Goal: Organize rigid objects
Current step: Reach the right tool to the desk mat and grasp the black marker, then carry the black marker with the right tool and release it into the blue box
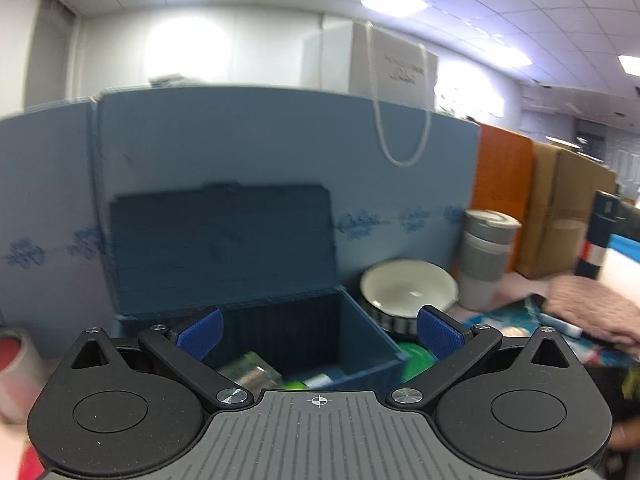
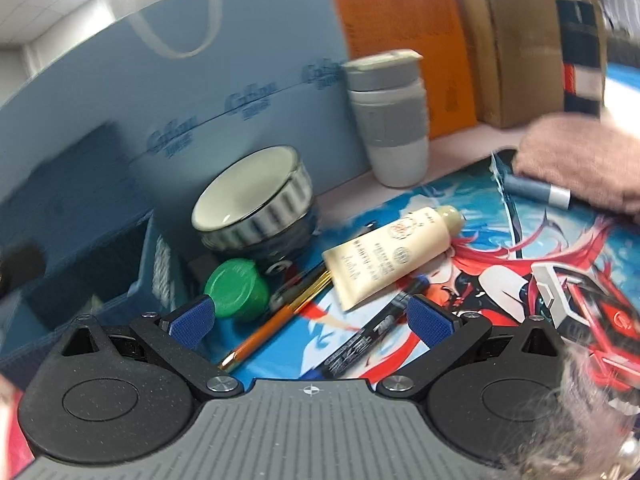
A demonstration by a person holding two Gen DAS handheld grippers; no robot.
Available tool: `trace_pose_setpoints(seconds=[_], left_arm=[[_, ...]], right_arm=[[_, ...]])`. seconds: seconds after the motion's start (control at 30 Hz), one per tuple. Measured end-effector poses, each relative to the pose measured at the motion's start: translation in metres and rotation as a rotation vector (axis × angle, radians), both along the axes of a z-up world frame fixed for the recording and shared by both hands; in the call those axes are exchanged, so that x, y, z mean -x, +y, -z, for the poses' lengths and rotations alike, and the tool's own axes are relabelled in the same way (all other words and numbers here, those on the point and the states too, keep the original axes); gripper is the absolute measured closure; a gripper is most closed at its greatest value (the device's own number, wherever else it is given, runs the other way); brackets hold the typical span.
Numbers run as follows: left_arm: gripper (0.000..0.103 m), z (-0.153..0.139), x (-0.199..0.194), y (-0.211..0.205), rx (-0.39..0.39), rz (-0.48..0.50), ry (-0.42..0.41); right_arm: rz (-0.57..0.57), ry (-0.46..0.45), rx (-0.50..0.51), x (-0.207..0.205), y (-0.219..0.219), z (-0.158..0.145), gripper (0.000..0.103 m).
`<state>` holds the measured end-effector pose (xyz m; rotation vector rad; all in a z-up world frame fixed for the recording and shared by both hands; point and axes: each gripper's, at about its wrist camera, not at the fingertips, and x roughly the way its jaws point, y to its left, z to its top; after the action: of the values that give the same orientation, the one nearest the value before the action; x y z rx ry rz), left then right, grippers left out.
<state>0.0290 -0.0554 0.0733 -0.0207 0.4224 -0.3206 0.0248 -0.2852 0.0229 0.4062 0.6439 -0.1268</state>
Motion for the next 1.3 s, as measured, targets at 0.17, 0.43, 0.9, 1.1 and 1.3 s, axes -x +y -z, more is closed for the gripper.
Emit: trace_pose_setpoints(seconds=[0.17, 0.43, 0.9, 1.1, 1.3], left_arm=[[0.000, 0.007, -0.011, 0.009, 0.040, 0.051, 0.120], [0.000, 0.010, -0.015, 0.023, 0.093, 0.080, 0.142], [0.000, 0.000, -0.014, 0.044, 0.145, 0.057, 0.115], [0.000, -0.004, -0.015, 0.059, 0.187, 0.049, 0.110], [0.000, -0.009, -0.019, 0.086, 0.233, 0.012, 0.103]], right_arm=[[0.055, 0.054, -0.209, -0.014, -0.041, 0.009, 0.005], [0.174, 0.179, -0.220, -0.032, -0.063, 0.029, 0.044], [0.188, 0.264, 0.149, -0.049, -0.018, 0.033, 0.079], [0.198, 0.248, 0.092, -0.040, -0.023, 0.030, 0.090], [0.196, 0.159, 0.091, -0.018, -0.009, 0.003, 0.090]])
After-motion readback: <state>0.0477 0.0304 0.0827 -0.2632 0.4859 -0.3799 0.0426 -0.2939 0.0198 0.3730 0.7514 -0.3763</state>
